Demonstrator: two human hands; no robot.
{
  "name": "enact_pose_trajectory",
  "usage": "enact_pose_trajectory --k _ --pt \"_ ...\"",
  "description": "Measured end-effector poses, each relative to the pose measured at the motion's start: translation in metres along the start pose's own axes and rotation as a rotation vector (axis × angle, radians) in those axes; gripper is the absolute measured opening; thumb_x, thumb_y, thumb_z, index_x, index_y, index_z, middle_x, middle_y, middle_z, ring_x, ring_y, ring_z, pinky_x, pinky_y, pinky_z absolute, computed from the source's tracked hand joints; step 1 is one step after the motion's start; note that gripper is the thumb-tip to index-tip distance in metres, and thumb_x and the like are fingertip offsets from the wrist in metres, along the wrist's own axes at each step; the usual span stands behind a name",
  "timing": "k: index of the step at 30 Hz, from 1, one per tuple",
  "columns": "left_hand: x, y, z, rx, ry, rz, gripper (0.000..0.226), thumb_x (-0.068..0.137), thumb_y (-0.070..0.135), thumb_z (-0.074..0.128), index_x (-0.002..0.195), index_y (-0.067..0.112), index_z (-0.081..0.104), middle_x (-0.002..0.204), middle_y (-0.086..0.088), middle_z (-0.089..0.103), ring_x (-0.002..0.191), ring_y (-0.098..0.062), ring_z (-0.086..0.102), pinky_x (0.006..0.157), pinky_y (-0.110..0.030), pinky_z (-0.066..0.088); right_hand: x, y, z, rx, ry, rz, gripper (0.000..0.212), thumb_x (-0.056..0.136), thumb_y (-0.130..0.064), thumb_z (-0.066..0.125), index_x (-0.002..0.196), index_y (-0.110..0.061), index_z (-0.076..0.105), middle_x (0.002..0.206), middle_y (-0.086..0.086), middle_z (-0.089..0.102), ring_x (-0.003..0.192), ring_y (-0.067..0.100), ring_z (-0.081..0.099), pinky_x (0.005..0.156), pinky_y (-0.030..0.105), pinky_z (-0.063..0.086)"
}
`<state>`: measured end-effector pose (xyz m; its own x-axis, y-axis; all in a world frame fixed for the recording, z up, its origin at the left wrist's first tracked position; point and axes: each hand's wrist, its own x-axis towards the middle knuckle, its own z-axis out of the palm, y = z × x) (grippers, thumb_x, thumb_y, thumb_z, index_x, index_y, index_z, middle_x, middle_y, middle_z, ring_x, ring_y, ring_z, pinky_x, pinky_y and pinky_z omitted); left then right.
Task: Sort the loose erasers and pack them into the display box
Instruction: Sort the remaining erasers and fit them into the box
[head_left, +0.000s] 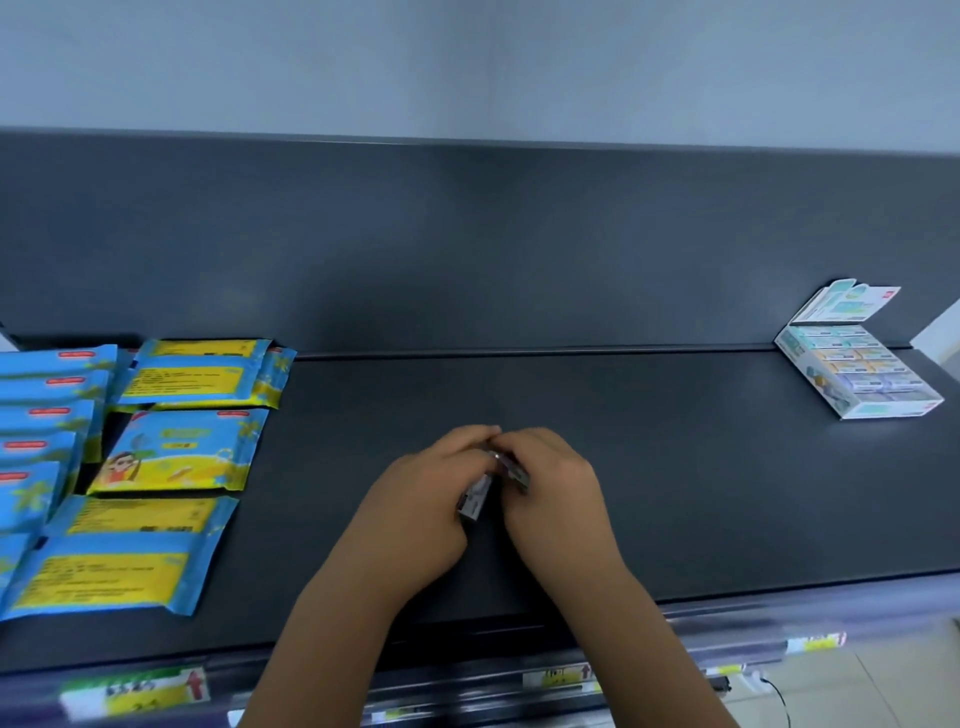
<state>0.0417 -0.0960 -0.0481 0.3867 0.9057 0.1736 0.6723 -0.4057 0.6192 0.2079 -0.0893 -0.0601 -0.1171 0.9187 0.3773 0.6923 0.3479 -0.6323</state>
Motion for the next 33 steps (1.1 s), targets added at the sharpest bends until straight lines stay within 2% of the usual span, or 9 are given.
enact_pose_trajectory --k 4,10,13,17,20,23,25,28,33 --pt "-0.002 -0.003 -0.003 0.061 0.015 0.026 0.053 0.08 0.007 0.053 0.121 0.04 0.065 0.14 0.025 0.049 0.12 -0.009 0.056 0.095 -0.034 0.049 0.002 -0.003 0.003 0.021 0.006 0.04 0.022 0.084 -0.004 0.064 0.097 -0.021 0.07 0.095 -0.009 0.063 0.084 0.005 0.058 0.073 0.015 0.045" --pt "-0.005 -0.008 -0.008 0.195 0.047 -0.1 0.011 0.083 0.037 0.066 0.095 0.035 0.068 0.11 0.021 0.057 0.103 -0.01 0.05 0.084 -0.038 0.048 0.005 -0.001 0.002 -0.087 -0.046 0.055 0.029 0.082 -0.004 0.063 0.098 -0.026 0.072 0.093 -0.013 0.067 0.085 0.008 0.059 0.074 0.021 0.045" --pt "-0.005 -0.003 -0.014 0.257 0.054 -0.2 0.013 0.082 0.043 0.069 0.085 0.032 0.063 0.098 0.016 0.055 0.094 -0.01 0.048 0.08 -0.035 0.048 0.006 0.003 0.001 -0.165 -0.025 0.029 0.023 0.083 -0.01 0.067 0.093 -0.028 0.075 0.09 -0.011 0.07 0.081 0.014 0.061 0.074 0.024 0.046" --pt "-0.008 -0.005 -0.026 0.298 0.097 -0.327 0.008 0.083 0.035 0.067 0.086 0.031 0.06 0.09 0.012 0.052 0.089 -0.012 0.054 0.078 -0.035 0.048 0.011 0.004 -0.011 -0.13 -0.085 0.207 0.005 0.078 -0.02 0.068 0.074 -0.02 0.066 0.077 -0.008 0.062 0.071 0.009 0.058 0.063 0.03 0.05" --pt "-0.011 -0.01 -0.028 0.242 0.105 -0.362 0.028 0.084 0.022 0.062 0.105 0.041 0.061 0.091 0.012 0.052 0.087 -0.013 0.057 0.077 -0.037 0.051 0.011 0.002 -0.016 -0.277 -0.158 0.253 0.027 0.08 -0.032 0.065 0.064 -0.016 0.051 0.07 -0.004 0.053 0.067 0.012 0.051 0.054 0.03 0.042" --pt "-0.01 -0.013 -0.028 0.236 0.068 -0.356 0.039 0.084 0.016 0.062 0.107 0.046 0.068 0.097 0.014 0.051 0.093 -0.013 0.054 0.075 -0.036 0.052 0.01 -0.003 -0.016 -0.406 -0.182 0.205 0.03 0.09 -0.036 0.057 0.066 -0.017 0.055 0.076 -0.005 0.045 0.066 0.015 0.047 0.051 0.029 0.036" --pt "-0.009 -0.014 -0.025 0.24 0.079 -0.343 0.04 0.083 0.013 0.062 0.105 0.045 0.07 0.099 0.015 0.052 0.097 -0.013 0.05 0.075 -0.037 0.053 0.01 -0.004 -0.015 -0.396 -0.206 0.149 0.021 0.09 -0.025 0.053 0.071 -0.018 0.059 0.082 -0.006 0.046 0.072 0.016 0.047 0.055 0.03 0.041" --pt "-0.008 -0.011 -0.024 0.249 0.074 -0.341 0.025 0.087 0.026 0.067 0.105 0.043 0.069 0.101 0.017 0.05 0.097 -0.009 0.046 0.075 -0.034 0.052 0.01 -0.003 -0.016 -0.368 -0.231 0.108 0.016 0.087 -0.019 0.052 0.088 -0.024 0.067 0.091 -0.007 0.052 0.085 0.015 0.05 0.068 0.034 0.051" --pt "-0.002 -0.008 -0.024 0.246 0.077 -0.321 0.013 0.089 0.036 0.067 0.1 0.042 0.064 0.099 0.017 0.051 0.094 -0.005 0.048 0.073 -0.033 0.052 0.004 0.002 -0.026 -0.19 -0.167 0.111 0.008 0.088 -0.024 0.061 0.092 -0.029 0.065 0.091 -0.011 0.055 0.083 0.009 0.054 0.072 0.029 0.049"
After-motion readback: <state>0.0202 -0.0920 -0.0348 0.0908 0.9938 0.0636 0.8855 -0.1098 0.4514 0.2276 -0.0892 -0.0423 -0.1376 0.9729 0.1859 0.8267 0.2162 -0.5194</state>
